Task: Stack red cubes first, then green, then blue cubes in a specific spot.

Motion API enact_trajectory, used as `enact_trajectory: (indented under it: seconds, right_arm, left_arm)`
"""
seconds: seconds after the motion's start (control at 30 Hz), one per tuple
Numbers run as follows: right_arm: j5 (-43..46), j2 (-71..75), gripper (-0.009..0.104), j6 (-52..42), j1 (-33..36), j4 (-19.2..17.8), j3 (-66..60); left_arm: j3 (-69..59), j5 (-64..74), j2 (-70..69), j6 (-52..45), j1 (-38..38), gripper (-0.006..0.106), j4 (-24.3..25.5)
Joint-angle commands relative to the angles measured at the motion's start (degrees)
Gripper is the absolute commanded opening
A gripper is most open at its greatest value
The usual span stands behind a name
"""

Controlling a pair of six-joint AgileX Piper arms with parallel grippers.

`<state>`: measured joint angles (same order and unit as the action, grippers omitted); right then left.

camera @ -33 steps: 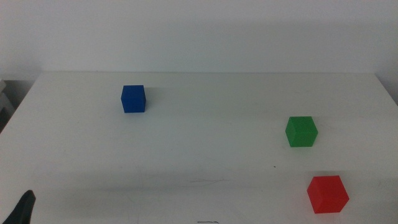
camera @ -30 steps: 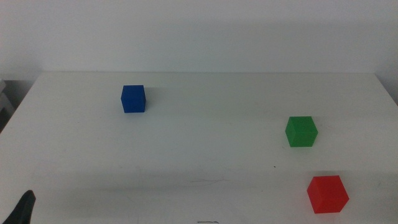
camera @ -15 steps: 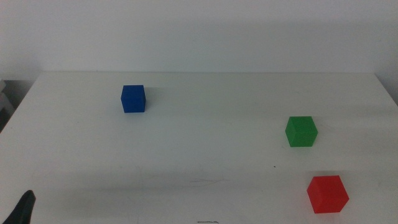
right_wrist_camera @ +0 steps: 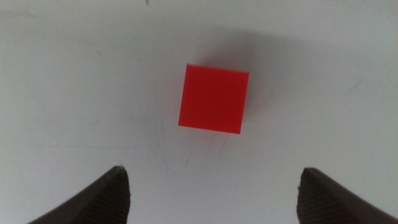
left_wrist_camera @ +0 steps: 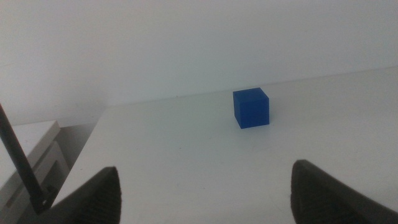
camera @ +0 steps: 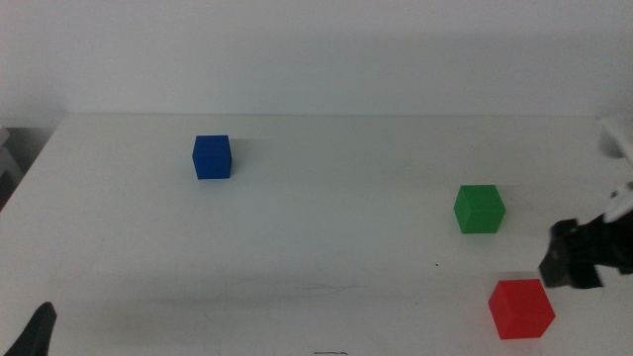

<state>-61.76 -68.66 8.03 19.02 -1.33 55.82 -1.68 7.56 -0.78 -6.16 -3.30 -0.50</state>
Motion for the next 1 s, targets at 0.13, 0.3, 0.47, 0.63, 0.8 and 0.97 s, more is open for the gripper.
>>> enact_trajectory:
  seconds: [0.13,0.3,0.47,0.63,0.8,0.97]
  right_arm:
    - [2.53,-6.96,0.094,1.64,0.19,-0.37,2.03]
    - [4.83,-12.11,0.094,2.61,0.19,-0.56,2.03]
    - [7.92,-16.58,0.094,2.55,0.19,-0.98,2.03]
    - [9.06,-20.07,0.094,2.74,0.14,-1.06,2.03]
    - [9.58,-23.11,0.094,2.74,0.14,-0.88,2.03]
    - [10.53,-25.79,0.094,3.75,0.14,-0.66,2.03]
  left_arm:
    - [0.17,-4.98,-0.93,0.23,-0.03,0.094,-0.23]
    - [0.17,-4.98,-0.93,0.23,-0.03,0.094,-0.23]
    - [0.17,-4.98,-0.93,0.23,-0.03,0.094,-0.23]
    - [0.17,-4.98,-0.93,0.23,-0.03,0.094,-0.23]
    - [0.17,-4.98,-0.93,0.23,-0.03,0.094,-0.23]
    - [0.17,-4.98,-0.93,0.23,-0.03,0.094,-0.23]
